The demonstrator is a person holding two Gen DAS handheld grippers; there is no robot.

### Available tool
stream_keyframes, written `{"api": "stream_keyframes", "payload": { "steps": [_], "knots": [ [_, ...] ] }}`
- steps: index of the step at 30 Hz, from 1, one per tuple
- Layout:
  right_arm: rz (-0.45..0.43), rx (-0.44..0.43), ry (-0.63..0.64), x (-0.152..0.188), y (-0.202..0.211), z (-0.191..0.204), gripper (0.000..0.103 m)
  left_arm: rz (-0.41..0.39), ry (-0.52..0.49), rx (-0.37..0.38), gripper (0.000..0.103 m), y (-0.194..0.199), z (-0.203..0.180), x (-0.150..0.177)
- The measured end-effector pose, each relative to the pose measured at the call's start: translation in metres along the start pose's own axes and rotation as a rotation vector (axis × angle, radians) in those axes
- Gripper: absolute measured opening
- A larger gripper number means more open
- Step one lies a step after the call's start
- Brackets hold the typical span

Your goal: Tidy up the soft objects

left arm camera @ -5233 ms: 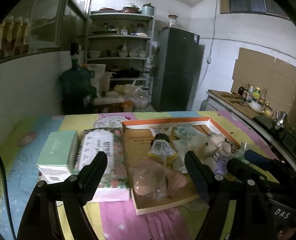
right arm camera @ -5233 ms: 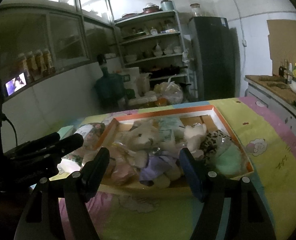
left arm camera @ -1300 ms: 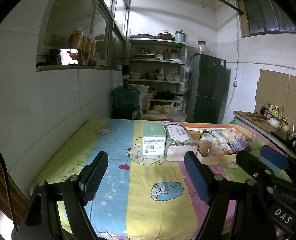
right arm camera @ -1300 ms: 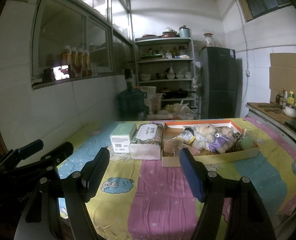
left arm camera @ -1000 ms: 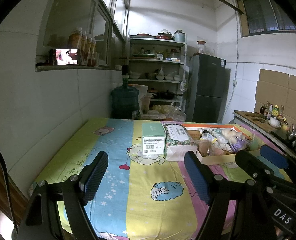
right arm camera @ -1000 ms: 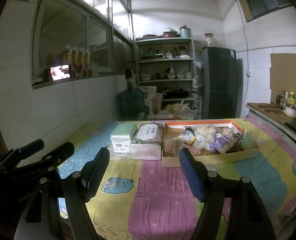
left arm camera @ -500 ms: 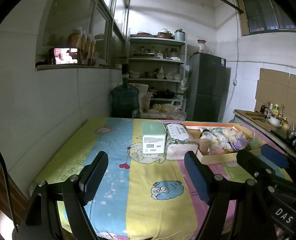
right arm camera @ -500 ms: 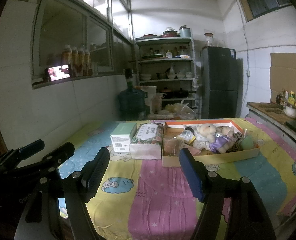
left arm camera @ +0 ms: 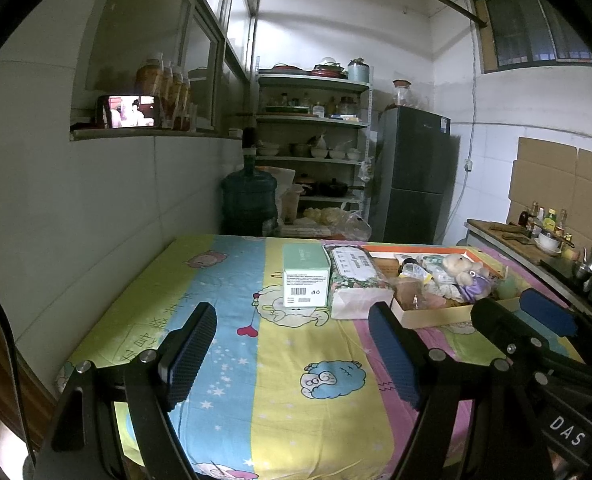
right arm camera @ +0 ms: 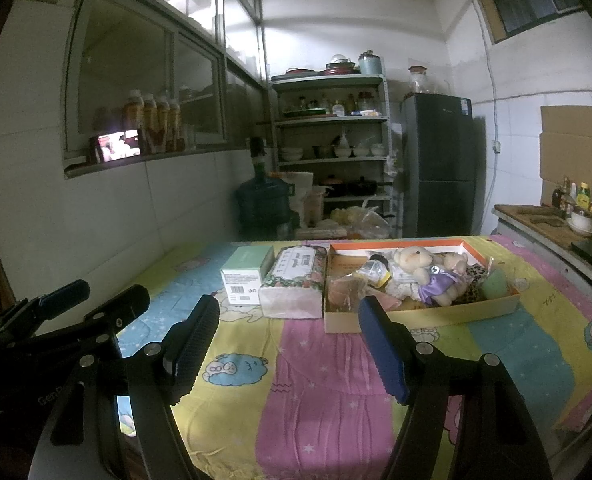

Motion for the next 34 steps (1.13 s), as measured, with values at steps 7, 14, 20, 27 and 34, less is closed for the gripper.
{"api": "stream_keyframes", "payload": {
  "steps": [7,14,20,27,34],
  "knots": [
    [-0.002,-0.001,0.002,-0.0003,0.0008,0.0012,0.074,-0.001,0.000,-0.002,0.079,0.0005,-0.0004,0.0004],
    [-0.001,0.000,0.000,0.0000,0.0006,0.0012,0.074,-0.001,0.000,0.000,0.079,0.0003,-0.0002,0.0006],
    [0.000,0.000,0.001,0.0001,0.0007,0.0014,0.074,-0.002,0.001,-0.001,0.079,0.0010,-0.0006,0.0007],
    [0.000,-0.001,0.001,0.0004,0.0005,0.0017,0.074,0.000,0.004,0.002,0.079,0.0009,-0.0010,0.0010],
    [0.000,-0.002,0.001,-0.0015,0.0024,0.0036,0.074,-0.005,0.010,0.010,0.079,-0.0003,-0.0053,0.0030]
  ]
}}
Point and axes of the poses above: each gripper's, at about its wrist camera, not at the fingertips, and y roughly against the way its jaws point, z to its left, x to its underside, the point moved 5 cm from there along -y, roughly the way its jaws point, and after that the axes turned 15 degrees about -z, right-handed, at the moved point
